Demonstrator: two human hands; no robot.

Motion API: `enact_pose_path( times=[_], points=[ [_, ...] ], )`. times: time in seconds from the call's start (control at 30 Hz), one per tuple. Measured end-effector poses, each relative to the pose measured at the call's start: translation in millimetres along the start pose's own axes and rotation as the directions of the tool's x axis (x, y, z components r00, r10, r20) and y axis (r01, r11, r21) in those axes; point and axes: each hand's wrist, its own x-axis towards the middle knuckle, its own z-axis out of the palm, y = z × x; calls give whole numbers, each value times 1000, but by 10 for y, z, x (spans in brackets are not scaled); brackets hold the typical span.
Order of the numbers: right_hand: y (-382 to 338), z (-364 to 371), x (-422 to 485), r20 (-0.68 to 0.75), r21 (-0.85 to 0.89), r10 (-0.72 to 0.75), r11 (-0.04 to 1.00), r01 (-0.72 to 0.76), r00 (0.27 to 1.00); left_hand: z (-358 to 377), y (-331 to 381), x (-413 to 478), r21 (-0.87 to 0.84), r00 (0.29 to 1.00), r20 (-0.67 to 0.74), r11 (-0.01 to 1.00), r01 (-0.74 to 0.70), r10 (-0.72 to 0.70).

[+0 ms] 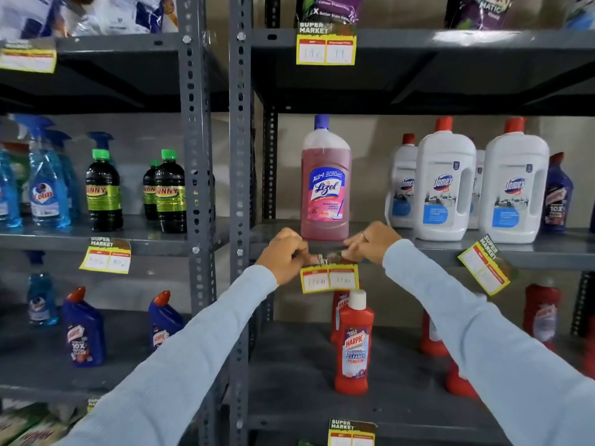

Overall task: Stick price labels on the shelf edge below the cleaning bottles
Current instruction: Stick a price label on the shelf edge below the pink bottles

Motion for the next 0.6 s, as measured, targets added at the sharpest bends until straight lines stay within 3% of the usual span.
enact_pose_path(
  times=[0.13, 0.2, 0.3, 0.4, 0.5, 0.6],
  points=[
    [164, 215, -179, -1, -345, -143, 929, 134, 990, 56, -28, -61, 115, 1000, -6, 993, -13, 13],
    [175, 341, -246, -85, -398, -170, 909, 123, 982, 85, -38, -64, 136, 999, -40, 991, 5, 0],
    [161, 319, -206, -187, -261, -91, 964, 39, 978, 30, -28, 3, 121, 998, -61, 992, 18, -11],
    [83, 197, -106, -164, -13, 65, 998, -68, 984, -121, 20, 86, 47, 997, -67, 998, 47, -44],
    [-16, 103, -17, -120, 21, 146, 989, -144, 982, -243, 72, 163, -24, 992, -42, 992, 122, -123],
    [-83, 102, 44, -187, -12, 211, 976, -217, 959, -248, 85, 210, -61, 984, -23, 982, 178, -179]
  ],
)
